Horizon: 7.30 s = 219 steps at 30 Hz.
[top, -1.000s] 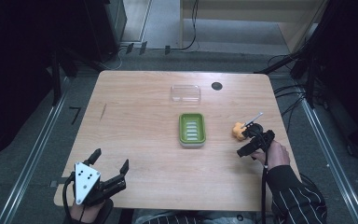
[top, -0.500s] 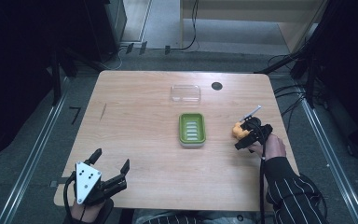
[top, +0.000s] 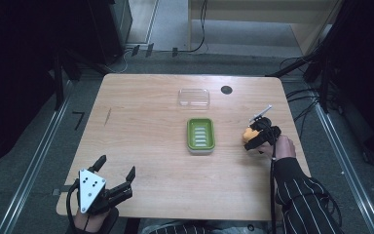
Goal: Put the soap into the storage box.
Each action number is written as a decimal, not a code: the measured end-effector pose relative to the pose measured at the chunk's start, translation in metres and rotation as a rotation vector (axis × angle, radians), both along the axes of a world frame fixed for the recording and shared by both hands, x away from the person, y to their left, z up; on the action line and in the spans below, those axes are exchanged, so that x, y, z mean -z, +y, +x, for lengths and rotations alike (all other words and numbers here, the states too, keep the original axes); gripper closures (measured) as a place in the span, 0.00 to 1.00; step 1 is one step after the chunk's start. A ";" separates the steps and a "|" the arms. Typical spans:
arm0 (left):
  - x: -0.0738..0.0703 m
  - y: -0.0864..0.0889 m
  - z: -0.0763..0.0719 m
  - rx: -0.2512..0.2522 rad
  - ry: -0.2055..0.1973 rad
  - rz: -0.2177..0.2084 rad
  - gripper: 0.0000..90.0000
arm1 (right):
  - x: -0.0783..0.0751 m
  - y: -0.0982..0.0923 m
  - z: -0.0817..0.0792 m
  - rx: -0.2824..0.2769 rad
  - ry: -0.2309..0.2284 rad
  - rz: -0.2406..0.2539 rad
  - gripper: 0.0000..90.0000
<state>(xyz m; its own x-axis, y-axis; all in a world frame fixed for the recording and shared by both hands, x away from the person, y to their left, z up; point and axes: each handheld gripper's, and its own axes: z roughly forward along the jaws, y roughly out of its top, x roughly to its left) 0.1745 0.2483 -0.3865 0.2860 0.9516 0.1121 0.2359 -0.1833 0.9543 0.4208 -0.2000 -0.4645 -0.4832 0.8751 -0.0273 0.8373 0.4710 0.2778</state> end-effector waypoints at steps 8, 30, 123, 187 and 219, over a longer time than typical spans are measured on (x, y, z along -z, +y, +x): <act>0.000 0.000 0.000 0.001 0.000 0.000 0.15 | 0.003 0.001 0.010 0.013 0.020 0.007 0.26; 0.000 0.000 -0.001 0.001 -0.002 0.002 0.15 | 0.004 0.001 0.011 0.011 0.035 -0.002 0.45; 0.000 0.002 0.000 -0.005 0.004 -0.005 0.15 | -0.054 0.077 -0.006 -0.244 -0.171 0.077 0.45; 0.000 0.004 -0.004 -0.019 0.004 -0.009 0.15 | -0.055 0.141 0.006 -0.391 -0.158 0.057 0.45; 0.000 0.006 -0.005 -0.018 0.003 -0.014 0.15 | -0.025 0.169 0.017 -0.411 -0.053 0.006 0.45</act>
<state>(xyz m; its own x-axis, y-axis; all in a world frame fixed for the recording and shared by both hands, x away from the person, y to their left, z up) 0.1700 0.2546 -0.3864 0.2688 0.9582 0.0982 0.2417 -0.1658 0.9561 0.4378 -0.0313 -0.4394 -0.7907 0.6095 -0.0574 0.5639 0.7617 0.3191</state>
